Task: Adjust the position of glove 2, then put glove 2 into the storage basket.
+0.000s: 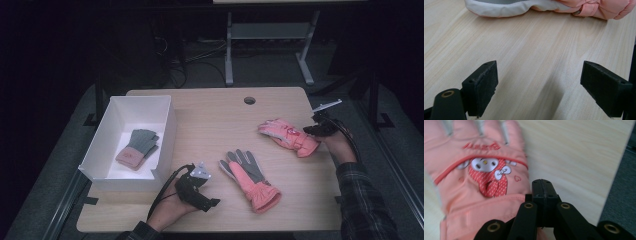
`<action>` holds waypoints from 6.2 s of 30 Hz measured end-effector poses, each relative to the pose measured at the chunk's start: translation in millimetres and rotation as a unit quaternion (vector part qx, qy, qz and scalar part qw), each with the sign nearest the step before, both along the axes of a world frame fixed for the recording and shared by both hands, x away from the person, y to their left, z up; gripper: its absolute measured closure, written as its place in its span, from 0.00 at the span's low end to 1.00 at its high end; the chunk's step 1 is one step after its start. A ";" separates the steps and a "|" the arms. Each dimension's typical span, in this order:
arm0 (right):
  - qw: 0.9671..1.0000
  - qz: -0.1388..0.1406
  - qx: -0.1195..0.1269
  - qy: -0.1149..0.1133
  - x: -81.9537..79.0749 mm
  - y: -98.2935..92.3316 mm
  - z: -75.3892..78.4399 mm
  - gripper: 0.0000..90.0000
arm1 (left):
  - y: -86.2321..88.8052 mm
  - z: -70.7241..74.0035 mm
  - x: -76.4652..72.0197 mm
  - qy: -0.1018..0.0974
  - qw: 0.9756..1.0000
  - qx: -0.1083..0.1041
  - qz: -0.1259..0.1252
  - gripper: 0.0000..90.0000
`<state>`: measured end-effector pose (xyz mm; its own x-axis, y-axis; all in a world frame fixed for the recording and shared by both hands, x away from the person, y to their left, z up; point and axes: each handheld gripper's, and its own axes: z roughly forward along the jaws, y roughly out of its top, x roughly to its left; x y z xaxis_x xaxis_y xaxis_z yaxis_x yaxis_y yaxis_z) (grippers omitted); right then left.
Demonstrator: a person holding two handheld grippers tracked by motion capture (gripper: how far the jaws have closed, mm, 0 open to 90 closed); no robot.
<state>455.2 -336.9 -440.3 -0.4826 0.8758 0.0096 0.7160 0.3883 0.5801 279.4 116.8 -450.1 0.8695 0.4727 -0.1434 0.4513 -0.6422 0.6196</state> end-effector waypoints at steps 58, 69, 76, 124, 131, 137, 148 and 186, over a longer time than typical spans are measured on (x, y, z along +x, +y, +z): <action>0.992 0.031 0.115 0.028 -39.2 58.5 5.4 0.97 | -0.9 -4.0 -0.9 0.009 1.000 0.011 -0.004 0.16; 0.991 0.055 0.125 0.012 -68.2 60.9 40.7 0.97 | 0.1 -2.8 -1.0 0.004 1.000 0.014 -0.005 0.16; 0.987 0.066 0.145 0.013 -94.7 69.8 56.9 0.97 | 2.4 -0.8 0.5 0.000 1.000 0.012 -0.003 0.16; 0.979 0.166 0.102 0.067 -147.4 175.2 34.2 0.89 | -1.5 -3.5 -2.0 0.001 1.000 0.012 0.000 0.16; 0.976 0.172 0.133 0.012 -154.6 162.4 55.2 0.72 | 0.9 -1.5 -1.5 -0.001 1.000 0.002 0.004 0.22; 0.973 0.179 0.146 -0.031 -157.2 141.8 63.7 0.99 | 4.4 3.5 -1.5 0.002 1.000 -0.013 0.006 0.46; 0.979 0.149 0.131 -0.042 -163.7 89.2 34.9 1.00 | 4.3 12.8 -2.4 0.019 1.000 -0.021 -0.004 1.00; 0.968 0.224 0.109 0.022 -181.3 105.5 -14.5 1.00 | -52.9 3.7 42.3 0.019 0.999 -0.039 -0.007 1.00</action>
<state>273.9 -231.4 -454.8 -0.8082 0.5542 0.1992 0.5303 0.5377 0.6556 321.7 63.8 -446.4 0.8695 0.4463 -0.2117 0.4662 -0.5997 0.6504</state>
